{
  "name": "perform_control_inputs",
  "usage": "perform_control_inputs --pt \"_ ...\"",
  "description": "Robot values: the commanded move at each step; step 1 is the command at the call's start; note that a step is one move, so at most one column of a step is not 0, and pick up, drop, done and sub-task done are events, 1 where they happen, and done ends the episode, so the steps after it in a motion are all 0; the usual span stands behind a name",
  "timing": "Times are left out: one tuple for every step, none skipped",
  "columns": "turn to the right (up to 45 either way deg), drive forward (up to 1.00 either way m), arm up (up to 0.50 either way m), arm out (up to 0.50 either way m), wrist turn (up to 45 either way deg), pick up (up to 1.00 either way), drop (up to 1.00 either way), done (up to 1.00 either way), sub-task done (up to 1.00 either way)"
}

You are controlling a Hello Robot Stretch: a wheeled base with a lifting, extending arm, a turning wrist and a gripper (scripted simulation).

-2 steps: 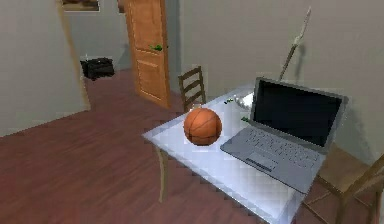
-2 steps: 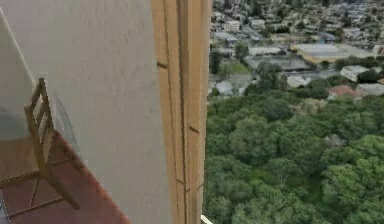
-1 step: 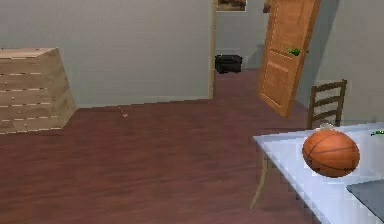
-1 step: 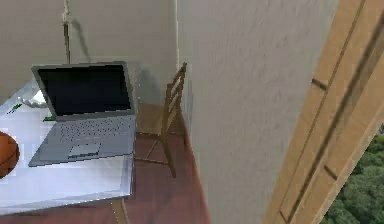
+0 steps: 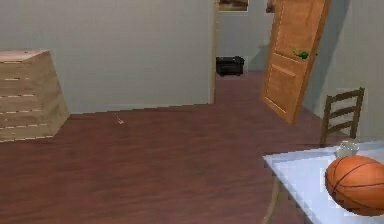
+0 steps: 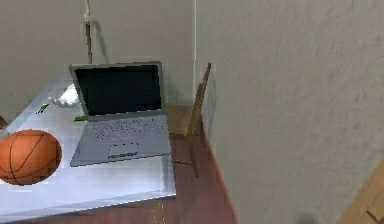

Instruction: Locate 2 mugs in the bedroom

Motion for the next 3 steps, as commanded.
perform_control_inputs --pt "-3.0 0.00 0.00 0.00 0.0 0.00 0.00 0.00 0.00" --pt "0.0 0.15 0.00 0.00 0.0 0.00 0.00 0.00 0.00" --pt "45.0 0.00 0.00 0.00 0.0 0.00 0.00 0.00 0.00"
